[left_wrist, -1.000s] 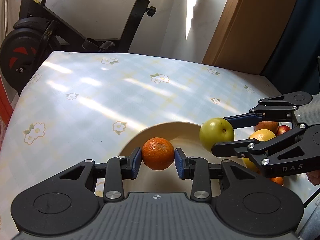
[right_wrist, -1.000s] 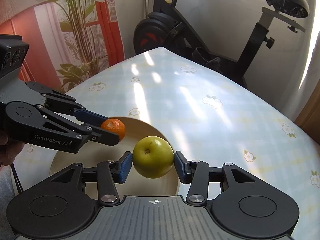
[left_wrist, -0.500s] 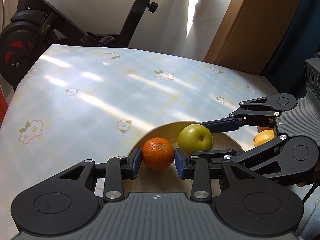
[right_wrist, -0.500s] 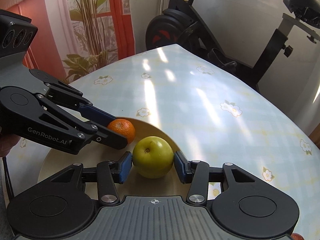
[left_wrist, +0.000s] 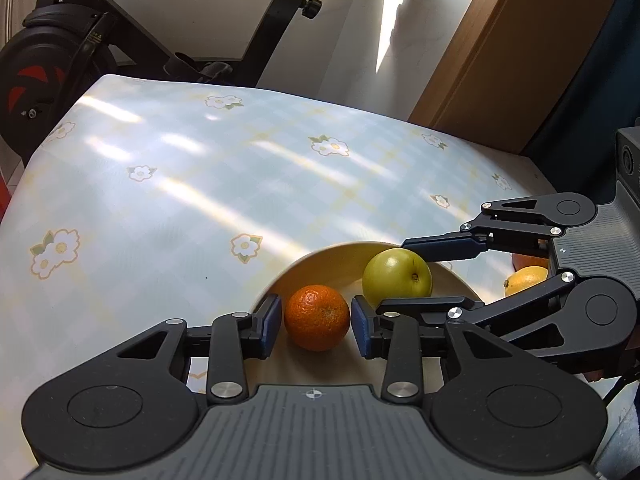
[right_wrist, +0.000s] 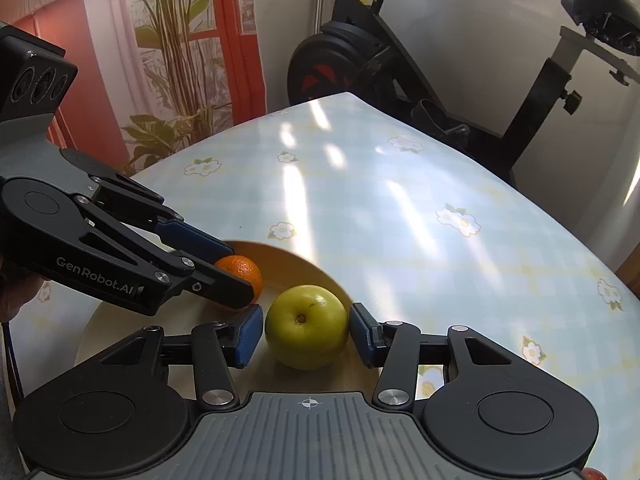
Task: Organize fruits
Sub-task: 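Carry the tangerine and apple into the cream plate and release both, then withdraw both open tools from the plate back toward the fruit pile, then grasp a brown kiwi with the left tool while the right tool grasps a green apple, then lower the kiwi and green apple into the cream plate and open both tools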
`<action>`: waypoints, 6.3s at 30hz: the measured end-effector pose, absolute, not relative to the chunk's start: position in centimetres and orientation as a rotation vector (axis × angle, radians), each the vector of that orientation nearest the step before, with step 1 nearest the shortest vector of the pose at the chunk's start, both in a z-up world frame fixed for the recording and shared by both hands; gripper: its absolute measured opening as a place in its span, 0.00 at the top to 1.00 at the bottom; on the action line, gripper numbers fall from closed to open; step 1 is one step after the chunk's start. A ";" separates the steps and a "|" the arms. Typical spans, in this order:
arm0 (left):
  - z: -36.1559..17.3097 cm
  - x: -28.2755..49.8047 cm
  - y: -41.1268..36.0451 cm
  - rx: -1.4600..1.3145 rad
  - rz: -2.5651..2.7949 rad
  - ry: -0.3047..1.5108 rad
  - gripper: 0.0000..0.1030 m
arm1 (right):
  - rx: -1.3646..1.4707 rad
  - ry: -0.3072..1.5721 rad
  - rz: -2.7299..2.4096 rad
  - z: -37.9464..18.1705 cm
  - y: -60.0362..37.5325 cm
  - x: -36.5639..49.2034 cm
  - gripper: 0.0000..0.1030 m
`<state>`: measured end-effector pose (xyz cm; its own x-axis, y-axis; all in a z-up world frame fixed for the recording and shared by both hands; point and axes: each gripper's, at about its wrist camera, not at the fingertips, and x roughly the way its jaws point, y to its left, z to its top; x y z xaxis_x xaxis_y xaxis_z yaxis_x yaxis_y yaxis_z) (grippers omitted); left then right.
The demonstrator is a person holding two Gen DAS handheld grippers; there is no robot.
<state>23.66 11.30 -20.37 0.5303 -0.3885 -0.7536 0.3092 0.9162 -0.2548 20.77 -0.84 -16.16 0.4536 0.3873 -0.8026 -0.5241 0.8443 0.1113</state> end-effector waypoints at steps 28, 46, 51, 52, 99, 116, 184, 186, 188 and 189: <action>-14.6 17.4 3.2 0.034 -0.258 0.777 0.61 | 0.043 0.743 0.223 -12.0 -15.1 10.7 0.57; -15.0 14.4 -2.4 0.048 -0.314 0.772 0.61 | 0.105 0.779 0.026 -13.4 -21.7 2.8 0.57; -15.5 14.1 -2.7 0.026 -0.321 0.791 0.61 | 0.111 0.788 0.015 -13.5 -22.0 1.7 0.57; -15.6 14.0 -2.8 0.028 -0.323 0.795 0.61 | 0.110 0.792 0.013 -13.6 -22.0 1.6 0.57; -18.1 10.3 -4.7 0.025 -0.439 0.890 0.61 | 0.100 0.905 0.070 -17.1 -21.5 0.4 0.59; -20.9 11.3 -5.5 0.032 -0.473 1.022 0.62 | 0.108 0.906 0.075 -17.1 -21.6 0.3 0.59; -13.9 15.5 7.1 0.026 -0.291 0.790 0.72 | -0.047 0.799 0.314 -9.1 -13.6 8.1 0.60; -14.4 15.8 8.0 0.013 -0.277 0.806 0.72 | -0.083 0.816 0.362 -9.7 -11.7 9.4 0.60; -15.1 16.4 8.5 0.001 -0.268 0.827 0.72 | -0.098 0.835 0.406 -10.3 -9.9 10.5 0.60; -15.4 16.5 8.7 0.001 -0.265 0.835 0.72 | -0.101 0.843 0.424 -10.5 -9.3 11.1 0.60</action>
<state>16.49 8.69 -15.41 0.6405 -0.2315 -0.7322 0.2325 0.9672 -0.1023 11.08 -9.26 -10.52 0.5873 0.3235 -0.7419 -0.4025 0.9120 0.0790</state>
